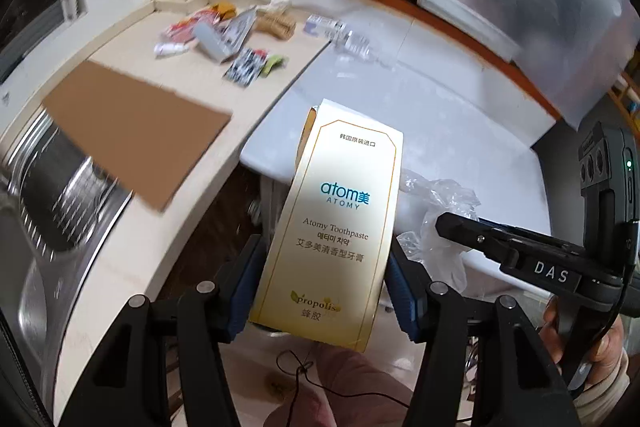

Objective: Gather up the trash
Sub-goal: 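Lift the toothpaste box and plastic bag and carry them down toward the bin, then open both grippers over the bin to drop the box and bag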

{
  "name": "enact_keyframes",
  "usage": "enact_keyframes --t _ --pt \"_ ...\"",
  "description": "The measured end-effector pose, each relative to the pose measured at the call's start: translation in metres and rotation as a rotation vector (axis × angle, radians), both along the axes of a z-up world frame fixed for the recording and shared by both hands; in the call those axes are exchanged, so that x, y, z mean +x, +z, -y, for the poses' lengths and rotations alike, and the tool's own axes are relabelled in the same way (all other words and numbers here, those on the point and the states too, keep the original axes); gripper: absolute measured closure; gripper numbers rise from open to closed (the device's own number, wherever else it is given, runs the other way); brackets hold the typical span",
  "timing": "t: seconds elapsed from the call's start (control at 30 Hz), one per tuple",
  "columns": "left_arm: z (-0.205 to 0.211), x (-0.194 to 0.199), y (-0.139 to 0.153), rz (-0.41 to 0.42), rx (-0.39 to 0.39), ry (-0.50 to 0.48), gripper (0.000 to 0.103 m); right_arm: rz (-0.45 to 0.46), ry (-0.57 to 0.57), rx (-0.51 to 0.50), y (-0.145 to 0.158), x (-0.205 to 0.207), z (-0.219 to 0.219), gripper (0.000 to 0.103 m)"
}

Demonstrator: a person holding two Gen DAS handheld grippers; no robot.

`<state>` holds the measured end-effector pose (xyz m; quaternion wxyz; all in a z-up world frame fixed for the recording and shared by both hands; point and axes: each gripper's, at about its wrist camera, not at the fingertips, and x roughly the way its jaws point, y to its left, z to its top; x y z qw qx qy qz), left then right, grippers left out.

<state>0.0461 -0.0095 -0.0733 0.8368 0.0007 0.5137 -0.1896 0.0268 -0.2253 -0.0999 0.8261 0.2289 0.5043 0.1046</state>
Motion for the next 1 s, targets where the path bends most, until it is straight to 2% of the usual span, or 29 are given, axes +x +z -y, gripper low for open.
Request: enact_keyframes --t 0.2,0.43,0.47,0.57,0.73,1.0 --pt "-0.030 -0.031 -0.050 -0.067 0.056 0.016 0.047 -0.112 0.019 -0.018 -0.044 -0.030 -0.030 0.075" --pt "-0.042 -0.045 -0.136 -0.186 0.114 0.052 0.046 -0.255 0.053 -0.057 -0.117 -0.033 -0.056 0.075" --pt "-0.043 -0.045 -0.151 -0.238 0.112 0.069 0.046 -0.275 0.057 -0.063 -0.130 -0.032 -0.060 0.075" --pt "-0.043 -0.040 -0.200 -0.290 0.124 0.095 0.046 -0.326 0.072 -0.077 -0.176 -0.023 -0.068 0.075" --pt "-0.040 -0.024 -0.285 -0.346 0.163 0.152 0.046 -0.368 0.124 -0.126 -0.250 -0.003 -0.085 0.074" --pt "-0.046 -0.002 -0.401 -0.410 0.167 0.223 0.046 -0.433 0.190 -0.156 -0.380 0.028 -0.103 0.072"
